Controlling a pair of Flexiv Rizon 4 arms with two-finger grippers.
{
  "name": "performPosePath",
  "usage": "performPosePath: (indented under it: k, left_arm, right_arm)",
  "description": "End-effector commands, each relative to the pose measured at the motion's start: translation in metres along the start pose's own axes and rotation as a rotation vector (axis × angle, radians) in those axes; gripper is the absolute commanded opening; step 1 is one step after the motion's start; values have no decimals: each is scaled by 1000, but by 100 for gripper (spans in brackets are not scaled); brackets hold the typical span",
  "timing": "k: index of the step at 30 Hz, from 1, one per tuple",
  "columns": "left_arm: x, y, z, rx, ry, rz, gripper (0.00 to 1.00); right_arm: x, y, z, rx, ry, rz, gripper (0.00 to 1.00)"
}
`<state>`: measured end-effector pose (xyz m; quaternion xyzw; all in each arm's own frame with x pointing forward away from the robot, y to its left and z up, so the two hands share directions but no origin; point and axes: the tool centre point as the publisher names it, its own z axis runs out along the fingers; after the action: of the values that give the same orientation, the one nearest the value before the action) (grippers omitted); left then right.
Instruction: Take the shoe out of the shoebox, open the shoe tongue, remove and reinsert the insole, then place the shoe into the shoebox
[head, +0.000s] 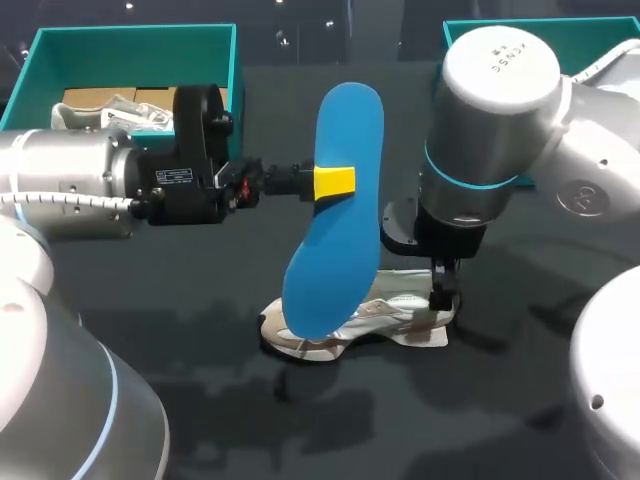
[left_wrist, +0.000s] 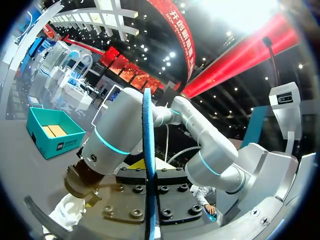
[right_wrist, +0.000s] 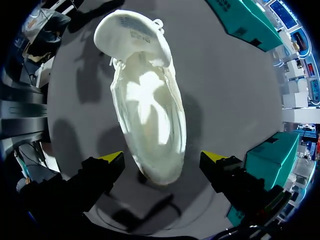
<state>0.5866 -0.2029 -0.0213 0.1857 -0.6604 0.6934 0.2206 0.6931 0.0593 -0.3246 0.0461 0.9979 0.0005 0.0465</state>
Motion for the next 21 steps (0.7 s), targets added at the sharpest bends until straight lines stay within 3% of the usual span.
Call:
performPosePath:
  k: [1,18,21]
  left_arm:
    - [-1,1,3,3,0,0,0]
    - [-1,1,3,3,0,0,0]
    - [-1,1,3,3,0,0,0]
  right_arm:
    - [-7,18,4,37,-1,-19,100]
    - [-31,58,30,18,9,-99,100]
    - [-32,61,36,12,16,-104,95]
